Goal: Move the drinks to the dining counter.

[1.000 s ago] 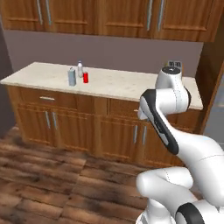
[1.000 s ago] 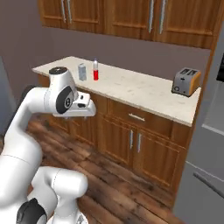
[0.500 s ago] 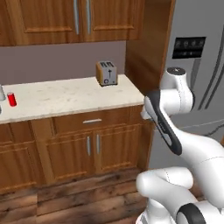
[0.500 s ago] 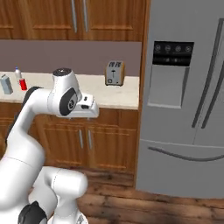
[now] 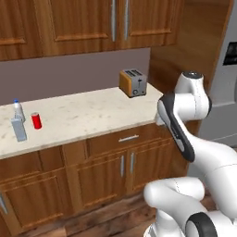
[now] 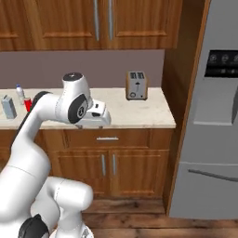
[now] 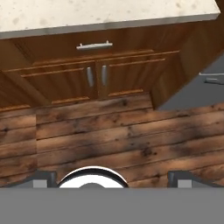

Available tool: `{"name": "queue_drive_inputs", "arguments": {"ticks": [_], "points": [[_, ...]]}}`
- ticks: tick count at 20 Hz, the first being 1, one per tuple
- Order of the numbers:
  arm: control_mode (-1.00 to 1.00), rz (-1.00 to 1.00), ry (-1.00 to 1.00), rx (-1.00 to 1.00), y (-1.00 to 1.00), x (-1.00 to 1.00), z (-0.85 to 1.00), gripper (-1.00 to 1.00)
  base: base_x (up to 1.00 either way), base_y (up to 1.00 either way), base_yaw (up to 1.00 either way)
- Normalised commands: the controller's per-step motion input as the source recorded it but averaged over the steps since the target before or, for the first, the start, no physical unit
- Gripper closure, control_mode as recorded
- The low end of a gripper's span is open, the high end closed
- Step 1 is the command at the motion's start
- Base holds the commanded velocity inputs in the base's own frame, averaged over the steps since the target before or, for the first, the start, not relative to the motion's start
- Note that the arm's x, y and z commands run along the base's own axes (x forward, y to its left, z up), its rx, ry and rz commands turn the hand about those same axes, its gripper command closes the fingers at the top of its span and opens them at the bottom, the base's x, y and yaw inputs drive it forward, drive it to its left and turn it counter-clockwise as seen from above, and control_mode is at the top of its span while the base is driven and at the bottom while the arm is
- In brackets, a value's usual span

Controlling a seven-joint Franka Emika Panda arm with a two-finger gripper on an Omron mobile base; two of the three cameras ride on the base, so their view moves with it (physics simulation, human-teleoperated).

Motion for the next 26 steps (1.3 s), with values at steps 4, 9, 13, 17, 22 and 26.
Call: {"name": "queue_drive_inputs", "arguments": {"ticks": [4, 9, 13, 17, 22, 26], "points": [[1.00, 0.00, 0.00, 0.00, 0.00, 0.00, 0.00, -1.00, 0.14, 1.00, -0.02], [1.00, 0.00, 0.00, 0.00, 0.00, 0.00, 0.00, -1.00, 0.03, 1.00, 0.00], [1.00, 0.00, 0.00, 0.00, 0.00, 0.00, 0.00, -1.00, 0.26, 0.99, 0.13], [1.00, 0.00, 0.00, 0.00, 0.00, 0.00, 0.00, -1.00, 0.45, 0.62, 0.14], [1.00, 0.00, 0.00, 0.00, 0.00, 0.00, 0.00, -1.00, 0.35, 0.71, 0.10], [1.00, 0.00, 0.00, 0.00, 0.00, 0.00, 0.00, -1.00, 0.31, 0.25, 0.14]]}}
